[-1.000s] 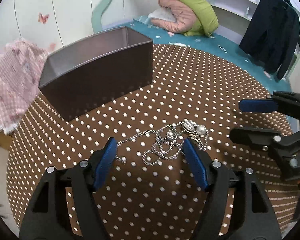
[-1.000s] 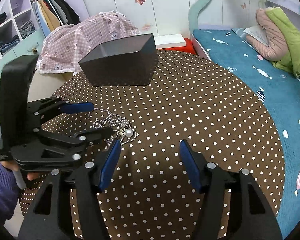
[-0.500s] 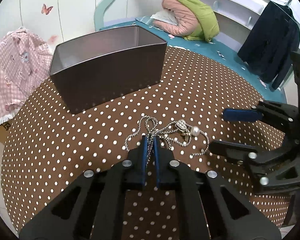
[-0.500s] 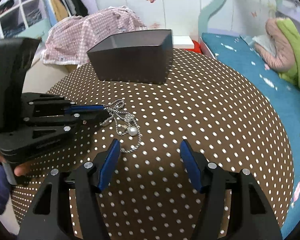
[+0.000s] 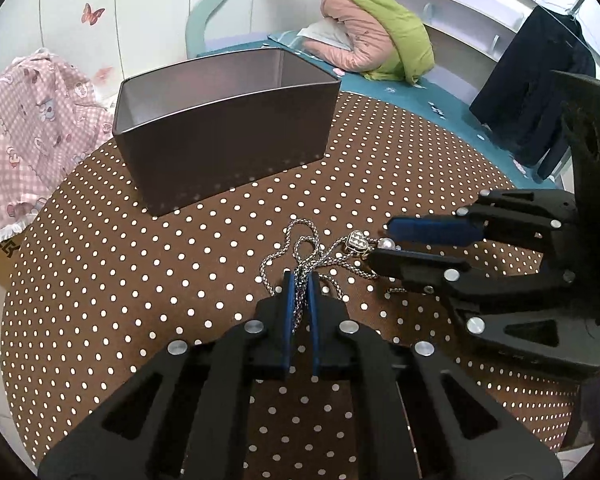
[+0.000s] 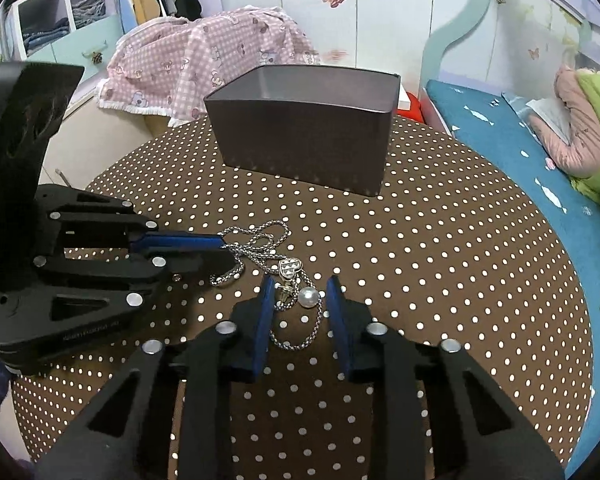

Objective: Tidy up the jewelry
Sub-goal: 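Grasp the silver chain with the left gripper while the right grasps the pearl-bead chain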

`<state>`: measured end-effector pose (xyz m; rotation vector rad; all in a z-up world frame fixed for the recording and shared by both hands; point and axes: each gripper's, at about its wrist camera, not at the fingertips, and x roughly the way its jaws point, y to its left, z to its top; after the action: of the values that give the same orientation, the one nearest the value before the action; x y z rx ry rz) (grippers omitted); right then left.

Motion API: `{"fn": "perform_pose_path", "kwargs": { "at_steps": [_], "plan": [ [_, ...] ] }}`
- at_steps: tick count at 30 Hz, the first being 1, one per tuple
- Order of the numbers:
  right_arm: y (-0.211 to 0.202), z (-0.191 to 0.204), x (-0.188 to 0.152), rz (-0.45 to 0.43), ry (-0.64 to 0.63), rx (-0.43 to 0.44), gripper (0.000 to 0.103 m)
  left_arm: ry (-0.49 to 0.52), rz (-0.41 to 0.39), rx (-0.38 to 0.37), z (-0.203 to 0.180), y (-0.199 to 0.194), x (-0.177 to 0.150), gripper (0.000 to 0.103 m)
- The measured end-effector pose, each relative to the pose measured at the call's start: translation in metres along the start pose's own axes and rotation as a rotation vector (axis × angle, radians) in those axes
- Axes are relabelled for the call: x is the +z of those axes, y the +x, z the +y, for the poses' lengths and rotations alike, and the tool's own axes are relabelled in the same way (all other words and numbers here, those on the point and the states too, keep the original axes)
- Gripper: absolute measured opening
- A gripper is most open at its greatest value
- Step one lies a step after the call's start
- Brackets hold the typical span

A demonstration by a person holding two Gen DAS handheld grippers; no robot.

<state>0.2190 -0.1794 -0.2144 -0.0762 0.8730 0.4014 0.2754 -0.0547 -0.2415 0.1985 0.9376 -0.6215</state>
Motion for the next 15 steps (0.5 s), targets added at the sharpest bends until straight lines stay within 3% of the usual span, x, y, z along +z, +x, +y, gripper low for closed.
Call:
{"fn": "perform_pose_path", "kwargs": {
  "at_steps": [8,15],
  "plan": [
    [-0.001,-0.002,-0.001,-0.006,0.027,0.028,0.013,-0.004,0.001,-0.005,0.001,0.002,0.003,0.007],
    [-0.03,-0.004,0.005,-0.068,0.053,0.07,0.01,-0.015,0.004,-0.009,0.0,0.003,0.004,0.007]
  ]
}}
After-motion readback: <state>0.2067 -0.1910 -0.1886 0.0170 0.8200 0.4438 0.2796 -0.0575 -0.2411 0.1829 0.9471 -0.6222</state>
